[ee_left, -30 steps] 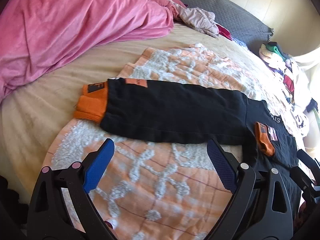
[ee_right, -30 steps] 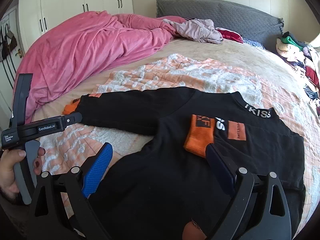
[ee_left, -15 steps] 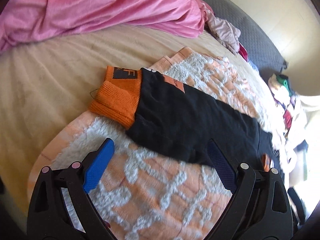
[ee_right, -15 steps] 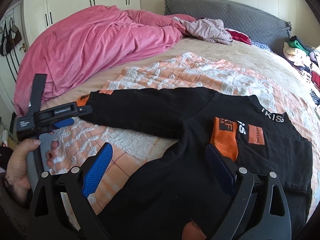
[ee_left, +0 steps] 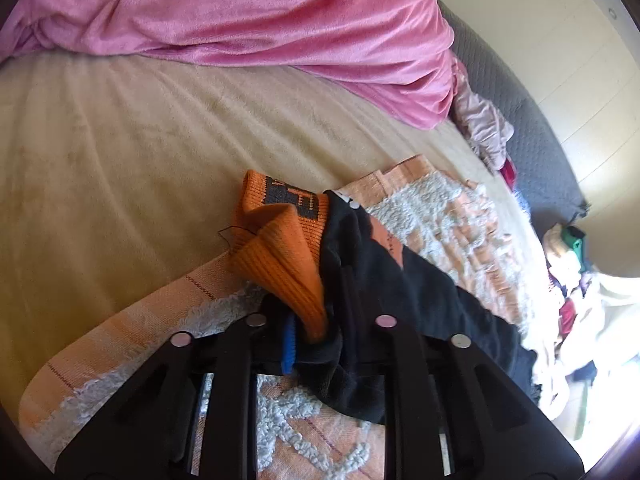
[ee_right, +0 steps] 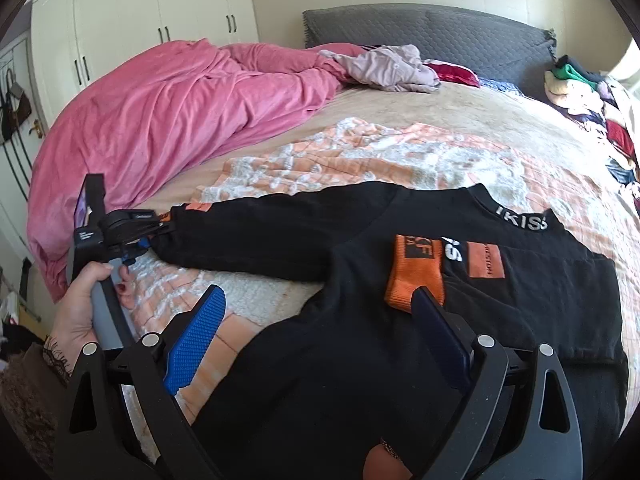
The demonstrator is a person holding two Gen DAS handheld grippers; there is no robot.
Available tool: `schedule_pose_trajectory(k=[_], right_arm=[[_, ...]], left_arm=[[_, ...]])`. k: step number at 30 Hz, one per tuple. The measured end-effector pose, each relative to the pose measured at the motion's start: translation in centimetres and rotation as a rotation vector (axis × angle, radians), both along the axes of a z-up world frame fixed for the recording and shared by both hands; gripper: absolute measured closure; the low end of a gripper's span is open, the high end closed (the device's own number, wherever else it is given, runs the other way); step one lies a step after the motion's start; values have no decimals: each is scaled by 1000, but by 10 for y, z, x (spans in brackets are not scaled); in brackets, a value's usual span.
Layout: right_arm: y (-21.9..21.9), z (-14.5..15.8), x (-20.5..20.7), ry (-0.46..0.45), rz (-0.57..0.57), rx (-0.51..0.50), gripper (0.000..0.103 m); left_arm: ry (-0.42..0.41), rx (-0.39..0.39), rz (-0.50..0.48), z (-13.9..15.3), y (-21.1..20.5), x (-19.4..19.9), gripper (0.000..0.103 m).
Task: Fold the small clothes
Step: 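Carry the sleeve across the shirt body with the left tool and lay it down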
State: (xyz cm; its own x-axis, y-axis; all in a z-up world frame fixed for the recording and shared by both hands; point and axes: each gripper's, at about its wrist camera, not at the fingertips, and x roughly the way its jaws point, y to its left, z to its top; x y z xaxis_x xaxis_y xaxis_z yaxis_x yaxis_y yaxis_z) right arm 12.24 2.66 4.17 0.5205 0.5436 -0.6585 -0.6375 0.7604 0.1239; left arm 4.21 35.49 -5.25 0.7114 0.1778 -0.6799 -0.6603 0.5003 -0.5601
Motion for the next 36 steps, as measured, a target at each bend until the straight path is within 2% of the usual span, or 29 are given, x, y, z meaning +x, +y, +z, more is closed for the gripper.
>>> schedule_pose_trajectory(k=[9,14,27,36], right_arm=[[-42,-16,5,56,-144,64,10],[-66,-26,5,84,-227,69,10],[-146,-30,13,99,-439,102,10],[-193,-25,19,118,-580,184,10]], left_arm=[[-195,166,-103,55,-35,-16,95],[-302,272,-225,94,-74,-8,96],[-372,260,-529,127,-165,47,98],[-345,267,-769,114,-234,75,98]])
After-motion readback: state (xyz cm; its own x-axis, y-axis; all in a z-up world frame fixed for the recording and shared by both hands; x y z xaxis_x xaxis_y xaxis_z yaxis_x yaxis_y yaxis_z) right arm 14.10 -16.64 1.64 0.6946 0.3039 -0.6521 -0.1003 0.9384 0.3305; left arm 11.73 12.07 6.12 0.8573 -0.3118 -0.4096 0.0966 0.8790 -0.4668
